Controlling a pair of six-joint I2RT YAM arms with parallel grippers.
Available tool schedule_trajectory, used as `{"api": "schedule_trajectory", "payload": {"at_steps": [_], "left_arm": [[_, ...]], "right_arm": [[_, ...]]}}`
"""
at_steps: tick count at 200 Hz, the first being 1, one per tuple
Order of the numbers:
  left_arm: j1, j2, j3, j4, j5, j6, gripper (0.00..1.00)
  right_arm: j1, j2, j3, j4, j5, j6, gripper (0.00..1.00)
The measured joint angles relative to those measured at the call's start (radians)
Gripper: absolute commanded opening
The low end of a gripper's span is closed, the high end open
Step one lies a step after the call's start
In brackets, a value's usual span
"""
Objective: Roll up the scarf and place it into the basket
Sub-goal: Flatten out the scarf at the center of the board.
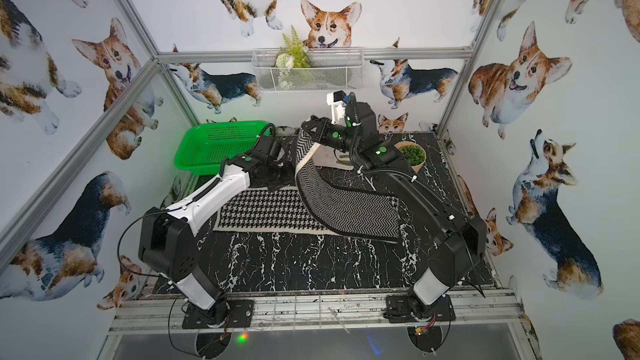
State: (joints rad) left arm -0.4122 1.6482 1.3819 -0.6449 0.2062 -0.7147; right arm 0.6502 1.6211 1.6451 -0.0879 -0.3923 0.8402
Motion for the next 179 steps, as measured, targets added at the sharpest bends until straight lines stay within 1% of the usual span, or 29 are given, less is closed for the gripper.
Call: {"api": "schedule_trajectory", "payload": {"at_steps": [31,63,93,113,147,179], "left_arm": [[0.124,-0.109,-0.116,-0.002,0.033,0.006,1.0],[0.203,-0.196,-0.193,-0.005,0.058,0.027,1.0],[0.228,-0.245,-0.217,-0.02,0.063,0.053,1.0],[0.236,-0.264,-0.219,-0.032,0.06,0.068,1.0],[0.254,-0.274,-0.23,-0.044,0.051,0.087,1.0],[0.289,-0.303,-0.241,-0.053,0.041,0.092,1.0]], "right_arm": [[0.045,0.074,-0.035,0.056,0.026,0.018,0.0],[0.095,0.175,-0.055,0.125,0.042,0.053,0.0],[0.137,0.288,-0.052,0.198,0.04,0.104,0.0],[0.153,0.337,-0.048,0.223,0.021,0.134,0.0],[0.172,0.367,-0.017,0.255,-0.01,0.161,0.0],[0.201,0.358,-0.014,0.268,-0.04,0.179,0.0]]}}
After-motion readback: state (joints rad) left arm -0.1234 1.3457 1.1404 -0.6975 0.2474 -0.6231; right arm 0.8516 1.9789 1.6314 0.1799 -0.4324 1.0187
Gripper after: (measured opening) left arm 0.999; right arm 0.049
